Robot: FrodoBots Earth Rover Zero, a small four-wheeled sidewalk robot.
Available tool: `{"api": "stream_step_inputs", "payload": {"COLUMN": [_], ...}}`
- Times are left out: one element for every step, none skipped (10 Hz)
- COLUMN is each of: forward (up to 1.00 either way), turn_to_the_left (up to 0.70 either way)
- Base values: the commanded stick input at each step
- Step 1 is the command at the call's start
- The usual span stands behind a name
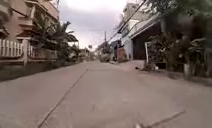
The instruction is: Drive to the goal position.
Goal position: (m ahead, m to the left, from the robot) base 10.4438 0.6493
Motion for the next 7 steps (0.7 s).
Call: {"api": "stream_step_inputs", "payload": {"forward": [1.0,1.0,1.0,1.0,1.0,1.0,1.0], "turn_to_the_left": [0.03,0.03,0.03,0.03,0.03,0.03,0.03]}}
